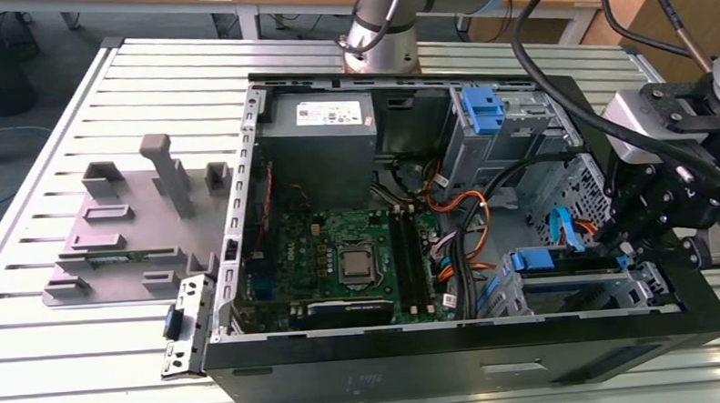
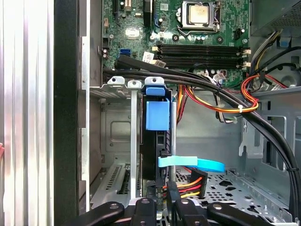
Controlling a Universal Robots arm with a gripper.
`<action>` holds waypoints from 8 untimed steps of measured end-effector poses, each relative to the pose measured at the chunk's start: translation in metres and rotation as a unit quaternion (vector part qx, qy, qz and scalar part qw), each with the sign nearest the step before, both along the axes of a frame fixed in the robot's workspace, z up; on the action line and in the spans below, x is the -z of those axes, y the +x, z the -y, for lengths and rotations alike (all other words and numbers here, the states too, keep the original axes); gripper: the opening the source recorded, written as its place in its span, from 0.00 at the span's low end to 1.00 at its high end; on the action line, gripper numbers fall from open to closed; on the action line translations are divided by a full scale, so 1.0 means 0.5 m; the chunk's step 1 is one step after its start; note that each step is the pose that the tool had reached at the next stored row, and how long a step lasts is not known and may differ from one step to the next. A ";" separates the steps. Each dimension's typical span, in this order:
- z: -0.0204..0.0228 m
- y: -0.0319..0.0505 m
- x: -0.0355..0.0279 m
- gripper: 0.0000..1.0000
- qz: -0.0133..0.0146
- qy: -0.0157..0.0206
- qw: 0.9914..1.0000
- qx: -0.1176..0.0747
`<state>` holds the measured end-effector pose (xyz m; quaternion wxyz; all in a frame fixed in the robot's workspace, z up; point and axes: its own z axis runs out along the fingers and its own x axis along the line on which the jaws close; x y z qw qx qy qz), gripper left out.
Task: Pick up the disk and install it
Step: 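Insert the second disk wire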
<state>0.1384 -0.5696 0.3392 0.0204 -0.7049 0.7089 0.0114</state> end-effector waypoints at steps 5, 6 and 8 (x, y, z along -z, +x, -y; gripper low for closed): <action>-0.0002 0.000 0.006 0.24 0.000 0.000 1.000 0.000; -0.0002 0.000 0.007 0.24 0.000 0.000 1.000 0.000; -0.0002 0.000 0.008 0.24 0.000 0.000 1.000 0.000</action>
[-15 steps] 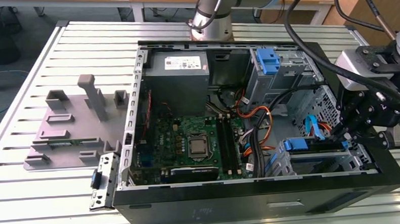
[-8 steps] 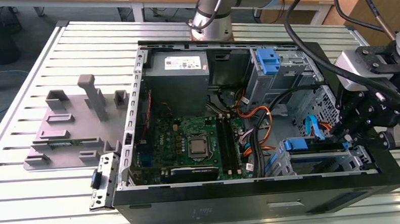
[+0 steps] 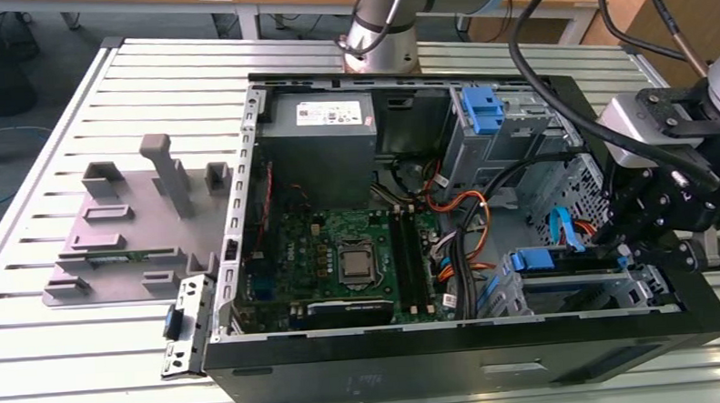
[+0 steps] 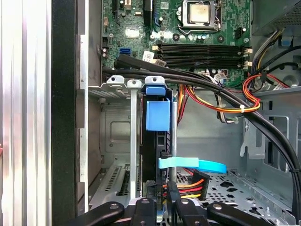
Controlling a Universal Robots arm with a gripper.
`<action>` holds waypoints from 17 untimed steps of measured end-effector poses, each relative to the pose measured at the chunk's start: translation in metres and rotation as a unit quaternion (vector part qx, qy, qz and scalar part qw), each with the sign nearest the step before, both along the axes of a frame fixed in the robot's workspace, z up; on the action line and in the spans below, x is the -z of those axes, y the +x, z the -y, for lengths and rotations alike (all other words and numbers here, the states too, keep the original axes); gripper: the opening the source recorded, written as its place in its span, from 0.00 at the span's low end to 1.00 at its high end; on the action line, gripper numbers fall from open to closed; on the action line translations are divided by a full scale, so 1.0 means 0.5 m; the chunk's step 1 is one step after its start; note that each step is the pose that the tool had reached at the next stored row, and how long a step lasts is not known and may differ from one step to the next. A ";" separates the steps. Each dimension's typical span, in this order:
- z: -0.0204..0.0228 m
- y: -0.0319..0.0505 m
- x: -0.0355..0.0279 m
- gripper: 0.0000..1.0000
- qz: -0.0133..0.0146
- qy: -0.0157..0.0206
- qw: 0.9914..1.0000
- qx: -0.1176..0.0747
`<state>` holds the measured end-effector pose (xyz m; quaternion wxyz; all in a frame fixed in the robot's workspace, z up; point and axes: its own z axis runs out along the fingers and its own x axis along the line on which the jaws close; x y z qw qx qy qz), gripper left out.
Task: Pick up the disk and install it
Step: 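Insert the second disk wire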
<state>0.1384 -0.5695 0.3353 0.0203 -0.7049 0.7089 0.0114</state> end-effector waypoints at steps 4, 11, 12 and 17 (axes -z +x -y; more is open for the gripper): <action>-0.0001 0.000 0.002 0.24 0.000 0.000 1.000 0.000; -0.0003 -0.001 0.003 0.24 0.000 0.000 1.000 0.000; -0.0005 -0.001 0.003 0.24 0.000 0.000 1.000 0.000; -0.0025 0.001 0.003 0.24 0.000 0.000 1.000 0.000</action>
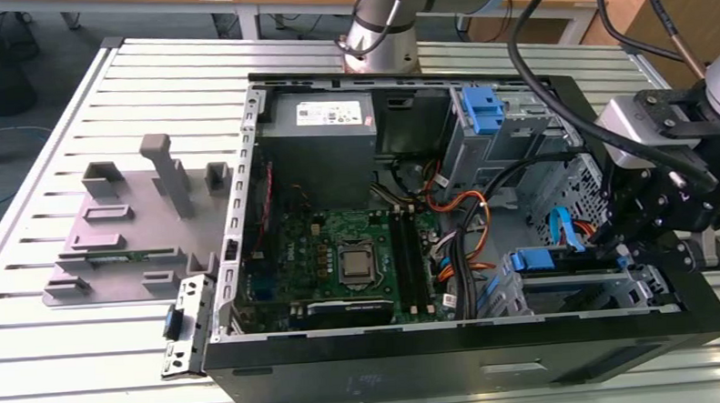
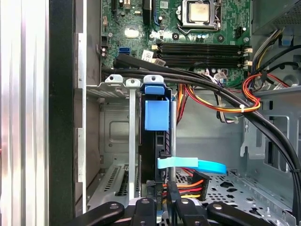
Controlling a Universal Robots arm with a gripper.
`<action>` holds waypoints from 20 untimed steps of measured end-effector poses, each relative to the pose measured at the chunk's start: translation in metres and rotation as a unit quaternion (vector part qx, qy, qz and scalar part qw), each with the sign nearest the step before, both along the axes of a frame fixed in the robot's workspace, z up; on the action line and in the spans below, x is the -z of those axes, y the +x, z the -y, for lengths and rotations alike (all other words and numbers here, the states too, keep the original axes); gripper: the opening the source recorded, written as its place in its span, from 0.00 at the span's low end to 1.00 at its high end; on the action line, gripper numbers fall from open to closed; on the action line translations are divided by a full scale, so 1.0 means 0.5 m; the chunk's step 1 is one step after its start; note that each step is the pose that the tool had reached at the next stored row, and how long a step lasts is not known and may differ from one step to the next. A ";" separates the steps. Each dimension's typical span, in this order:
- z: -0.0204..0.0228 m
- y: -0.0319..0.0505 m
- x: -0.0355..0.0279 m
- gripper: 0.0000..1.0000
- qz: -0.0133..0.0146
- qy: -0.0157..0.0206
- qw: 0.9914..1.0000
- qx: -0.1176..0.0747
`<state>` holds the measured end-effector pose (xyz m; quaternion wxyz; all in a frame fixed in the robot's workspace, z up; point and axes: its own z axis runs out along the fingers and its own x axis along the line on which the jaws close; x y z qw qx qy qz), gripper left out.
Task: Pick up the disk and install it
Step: 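Insert the second disk wire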
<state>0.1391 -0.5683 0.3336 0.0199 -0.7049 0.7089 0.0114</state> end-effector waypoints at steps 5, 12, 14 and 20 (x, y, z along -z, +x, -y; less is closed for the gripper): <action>-0.0005 0.001 0.000 0.24 0.000 0.000 1.000 0.000; -0.0007 0.002 0.000 0.24 0.000 0.000 1.000 0.000; -0.0007 0.002 0.000 0.24 0.000 0.000 1.000 0.000; -0.0006 0.003 0.000 0.16 0.000 0.000 1.000 0.000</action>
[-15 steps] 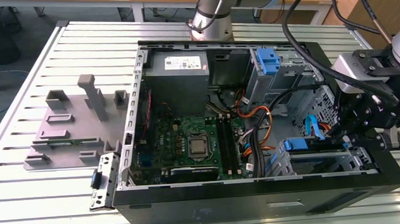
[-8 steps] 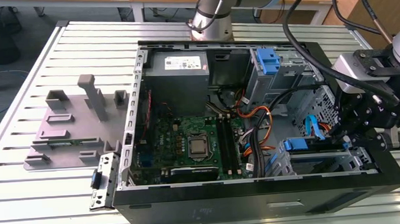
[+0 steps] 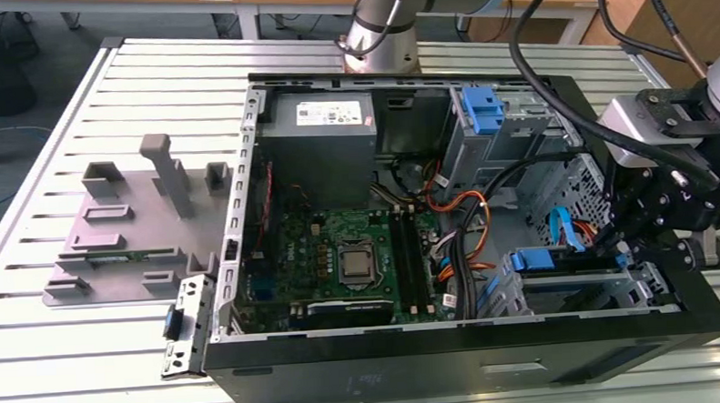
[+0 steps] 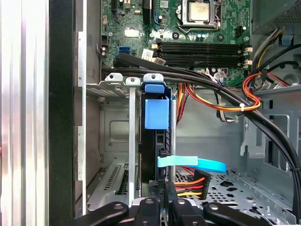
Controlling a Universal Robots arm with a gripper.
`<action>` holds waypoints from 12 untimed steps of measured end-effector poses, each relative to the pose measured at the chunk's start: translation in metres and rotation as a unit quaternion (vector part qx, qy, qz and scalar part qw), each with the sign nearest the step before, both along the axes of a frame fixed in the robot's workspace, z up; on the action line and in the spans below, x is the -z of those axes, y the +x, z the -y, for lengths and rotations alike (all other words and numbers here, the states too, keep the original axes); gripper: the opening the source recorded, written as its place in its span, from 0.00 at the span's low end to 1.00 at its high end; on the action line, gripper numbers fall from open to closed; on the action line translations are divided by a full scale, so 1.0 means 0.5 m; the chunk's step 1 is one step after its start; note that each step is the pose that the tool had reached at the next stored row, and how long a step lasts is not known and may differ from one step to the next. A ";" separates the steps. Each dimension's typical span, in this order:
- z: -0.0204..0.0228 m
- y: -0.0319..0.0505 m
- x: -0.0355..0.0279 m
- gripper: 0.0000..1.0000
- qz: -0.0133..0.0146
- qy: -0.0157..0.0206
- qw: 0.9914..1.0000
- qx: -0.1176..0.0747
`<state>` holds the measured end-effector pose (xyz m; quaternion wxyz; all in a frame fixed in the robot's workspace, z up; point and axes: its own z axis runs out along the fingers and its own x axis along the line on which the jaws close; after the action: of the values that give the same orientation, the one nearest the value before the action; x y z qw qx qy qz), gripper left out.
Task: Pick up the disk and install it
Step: 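Insert the second disk wire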
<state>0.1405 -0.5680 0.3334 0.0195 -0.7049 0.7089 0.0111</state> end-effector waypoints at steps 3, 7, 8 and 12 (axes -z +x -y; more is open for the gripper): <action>0.0000 0.000 0.000 0.16 0.000 0.000 1.000 0.000; 0.0000 0.000 -0.009 0.16 0.000 0.000 1.000 0.000; 0.0000 0.000 -0.009 0.16 0.000 0.000 1.000 0.000; -0.0001 -0.006 -0.009 0.16 0.000 0.000 1.000 0.000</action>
<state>0.1374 -0.5679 0.3379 0.0197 -0.7050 0.7089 0.0109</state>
